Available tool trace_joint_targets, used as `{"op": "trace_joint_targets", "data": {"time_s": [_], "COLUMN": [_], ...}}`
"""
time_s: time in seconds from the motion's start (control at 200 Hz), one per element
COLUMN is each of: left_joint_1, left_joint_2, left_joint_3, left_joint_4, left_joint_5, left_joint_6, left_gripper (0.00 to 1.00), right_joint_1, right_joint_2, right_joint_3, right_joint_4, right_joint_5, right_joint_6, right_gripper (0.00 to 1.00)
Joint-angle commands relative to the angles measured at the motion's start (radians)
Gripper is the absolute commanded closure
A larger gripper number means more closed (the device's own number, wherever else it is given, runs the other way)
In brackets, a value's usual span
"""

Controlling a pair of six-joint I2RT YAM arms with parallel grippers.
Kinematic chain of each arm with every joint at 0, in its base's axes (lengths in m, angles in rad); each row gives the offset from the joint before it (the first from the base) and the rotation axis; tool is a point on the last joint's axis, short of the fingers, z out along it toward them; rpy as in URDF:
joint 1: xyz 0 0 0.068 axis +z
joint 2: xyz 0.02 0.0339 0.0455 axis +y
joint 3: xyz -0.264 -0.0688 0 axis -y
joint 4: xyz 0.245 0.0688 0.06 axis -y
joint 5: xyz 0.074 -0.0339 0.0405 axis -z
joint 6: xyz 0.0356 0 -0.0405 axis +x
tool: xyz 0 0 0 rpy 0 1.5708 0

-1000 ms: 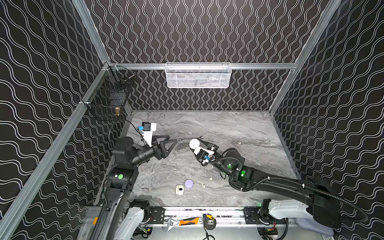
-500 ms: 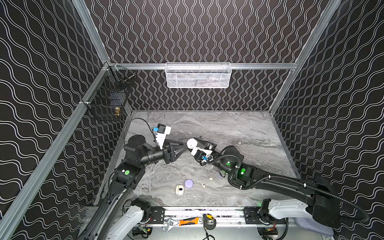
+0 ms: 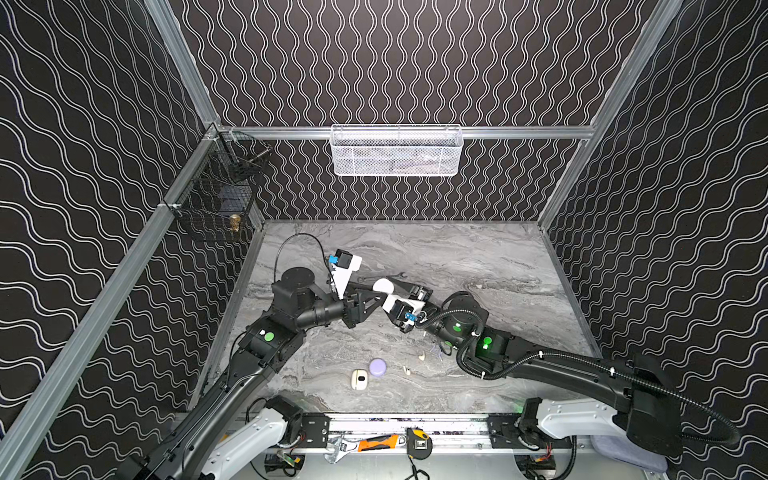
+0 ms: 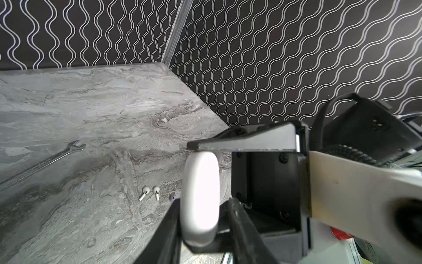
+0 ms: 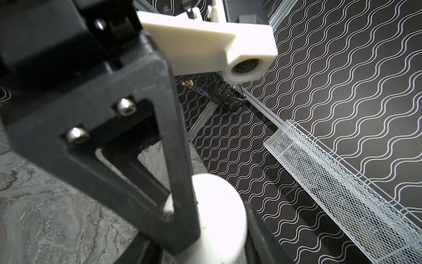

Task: Insert the wireless bluetooth earbuds into the charging case
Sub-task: 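Grasp the white case with the left gripper from the right gripper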

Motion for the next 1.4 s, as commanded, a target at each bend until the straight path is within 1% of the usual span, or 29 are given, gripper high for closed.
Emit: {"op": "trace_joint_targets", "data": {"time_s": [0.0,0.16,0.36,0.435,0.591,0.711,0.936,0.971,1.006,1.046,1.101,1.106,1.111,1.116,1.121,1.131,1.141,1.146,1.151,1.196,1.236,1.306,1.396], "left_joint_1": [-0.019,-0.029,-0.040,-0.041,-0.049,-0.051,-0.058,-0.059,-0.059,-0.061,-0.061,-0.060,-0.060,-0.061,-0.061,-0.061,-0.060,-0.060,-0.060,-0.060,-0.061,-0.061,-0.061], "left_joint_2": [0.003,0.005,0.016,0.020,0.020,0.021,0.021,0.021,0.023,0.027,0.027,0.026,0.026,0.026,0.026,0.026,0.026,0.026,0.026,0.022,0.019,0.014,0.013], "left_joint_3": [0.013,0.004,-0.002,-0.001,-0.009,-0.011,-0.019,-0.018,-0.018,-0.019,-0.022,-0.022,-0.023,-0.023,-0.024,-0.025,-0.026,-0.028,-0.028,-0.037,-0.047,-0.059,-0.084], "left_joint_4": [0.004,0.009,0.015,0.021,0.030,0.037,0.045,0.044,0.043,0.044,0.047,0.047,0.047,0.047,0.048,0.050,0.051,0.052,0.053,0.063,0.070,0.074,0.100], "left_joint_5": [-0.004,-0.013,-0.009,-0.004,-0.005,-0.002,-0.006,-0.007,-0.007,-0.006,-0.007,-0.008,-0.010,-0.011,-0.012,-0.015,-0.018,-0.019,-0.020,-0.040,-0.065,-0.110,-0.148], "left_joint_6": [0.035,0.032,0.032,0.029,0.027,0.022,0.022,0.023,0.024,0.027,0.029,0.030,0.031,0.031,0.032,0.033,0.033,0.035,0.036,0.045,0.062,0.109,0.176], "left_gripper": [0.66,0.72,0.77,0.77,0.71,0.74,0.74,0.75,0.78,0.83,0.90,0.91,0.91,0.92,0.92,0.93,0.95,0.95,0.96,0.99,1.00,1.00,1.00], "right_joint_1": [0.002,0.003,0.005,0.006,0.006,0.007,0.007,0.007,0.007,0.007,0.009,0.009,0.009,0.009,0.009,0.009,0.009,0.009,0.009,0.009,0.010,0.011,0.011], "right_joint_2": [0.011,0.009,0.010,0.010,0.003,0.002,0.002,0.001,0.000,-0.003,-0.005,-0.005,-0.005,-0.006,-0.006,-0.006,-0.007,-0.008,-0.008,-0.014,-0.024,-0.051,-0.107], "right_joint_3": [0.012,-0.004,-0.007,-0.010,-0.016,-0.016,-0.015,-0.015,-0.015,-0.013,-0.013,-0.013,-0.013,-0.013,-0.013,-0.014,-0.015,-0.015,-0.015,-0.023,-0.034,-0.061,-0.120], "right_joint_4": [0.051,0.084,0.101,0.102,0.110,0.111,0.109,0.110,0.109,0.106,0.104,0.104,0.104,0.104,0.104,0.104,0.104,0.104,0.104,0.105,0.110,0.113,0.124], "right_joint_5": [0.016,0.009,-0.001,-0.013,-0.013,-0.010,-0.007,-0.008,-0.012,-0.017,-0.021,-0.021,-0.021,-0.023,-0.023,-0.022,-0.023,-0.023,-0.023,-0.031,-0.039,-0.050,-0.034], "right_joint_6": [0.000,0.004,0.013,0.016,0.019,0.018,0.022,0.022,0.022,0.026,0.030,0.031,0.031,0.033,0.033,0.033,0.034,0.035,0.035,0.039,0.044,0.062,0.092], "right_gripper": [0.76,0.76,0.75,0.75,0.75,0.75,0.75,0.75,0.75,0.74,0.65,0.62,0.62,0.59,0.59,0.56,0.52,0.48,0.48,0.34,0.26,0.20,0.16]}}
